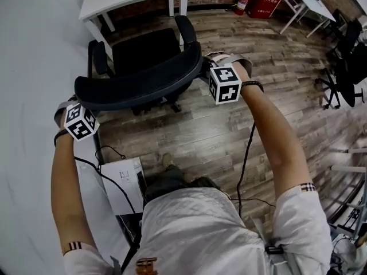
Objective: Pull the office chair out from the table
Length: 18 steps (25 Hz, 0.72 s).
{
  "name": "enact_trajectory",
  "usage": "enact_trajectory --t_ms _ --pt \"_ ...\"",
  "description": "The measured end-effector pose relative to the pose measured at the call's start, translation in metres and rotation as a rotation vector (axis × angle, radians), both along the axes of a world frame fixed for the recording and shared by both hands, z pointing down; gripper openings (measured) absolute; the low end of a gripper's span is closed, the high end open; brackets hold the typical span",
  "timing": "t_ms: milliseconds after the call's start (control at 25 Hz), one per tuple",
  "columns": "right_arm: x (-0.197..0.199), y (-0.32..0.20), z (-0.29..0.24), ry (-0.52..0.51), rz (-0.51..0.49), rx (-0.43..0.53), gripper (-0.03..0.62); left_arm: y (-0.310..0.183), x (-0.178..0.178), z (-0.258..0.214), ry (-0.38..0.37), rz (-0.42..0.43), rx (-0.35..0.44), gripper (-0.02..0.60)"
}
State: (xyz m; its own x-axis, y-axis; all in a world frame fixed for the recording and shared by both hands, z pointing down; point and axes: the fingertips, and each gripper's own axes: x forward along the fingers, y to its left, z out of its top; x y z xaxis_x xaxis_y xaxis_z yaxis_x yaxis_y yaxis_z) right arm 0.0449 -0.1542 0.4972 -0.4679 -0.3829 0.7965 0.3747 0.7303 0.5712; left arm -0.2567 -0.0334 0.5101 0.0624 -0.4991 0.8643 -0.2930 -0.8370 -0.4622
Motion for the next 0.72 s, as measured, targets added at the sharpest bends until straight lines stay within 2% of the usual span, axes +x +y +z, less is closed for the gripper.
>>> enact_trajectory --t_ms 480,720 --pt "0.032 0.055 -0.004 0.009 -0.012 -0.014 0.074 0.053 0.035 -0.009 -0.004 -0.006 0.006 0.084" --pt "0.033 0.067 -0.003 -0.019 0.012 -0.004 0.093 0.067 0.037 -0.011 0.010 -0.039 0.050 0.111"
